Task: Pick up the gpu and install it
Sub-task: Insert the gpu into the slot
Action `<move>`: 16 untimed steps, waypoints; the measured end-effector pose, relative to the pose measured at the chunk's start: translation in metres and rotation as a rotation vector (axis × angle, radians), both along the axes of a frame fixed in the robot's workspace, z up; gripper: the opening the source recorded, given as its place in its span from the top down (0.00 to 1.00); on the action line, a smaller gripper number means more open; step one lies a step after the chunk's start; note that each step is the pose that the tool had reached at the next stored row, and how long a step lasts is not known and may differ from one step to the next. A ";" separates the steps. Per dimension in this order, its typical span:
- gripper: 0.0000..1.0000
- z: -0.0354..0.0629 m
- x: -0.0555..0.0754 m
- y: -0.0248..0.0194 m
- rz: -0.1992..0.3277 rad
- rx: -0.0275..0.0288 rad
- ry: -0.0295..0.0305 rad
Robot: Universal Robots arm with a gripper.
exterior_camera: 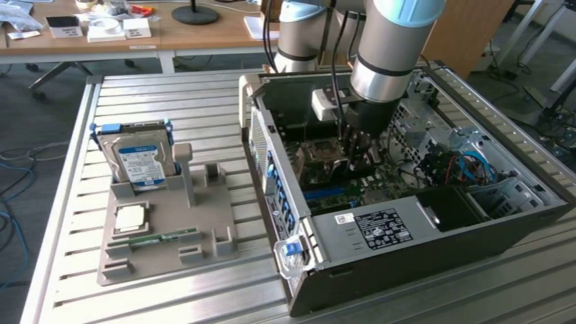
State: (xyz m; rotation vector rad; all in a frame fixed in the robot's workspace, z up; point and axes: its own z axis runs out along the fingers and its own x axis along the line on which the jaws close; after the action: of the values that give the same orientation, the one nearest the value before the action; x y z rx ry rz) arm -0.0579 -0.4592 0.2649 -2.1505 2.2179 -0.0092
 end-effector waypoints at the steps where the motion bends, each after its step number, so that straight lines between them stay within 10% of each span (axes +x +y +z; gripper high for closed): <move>1: 0.73 -0.0003 0.000 -0.0002 0.000 -0.0001 0.0001; 16: 0.73 -0.0040 -0.009 -0.0039 0.000 -0.0002 0.0001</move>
State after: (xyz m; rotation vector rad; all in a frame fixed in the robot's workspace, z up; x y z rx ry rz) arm -0.0670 -0.4631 0.2609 -2.1505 2.2182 -0.0093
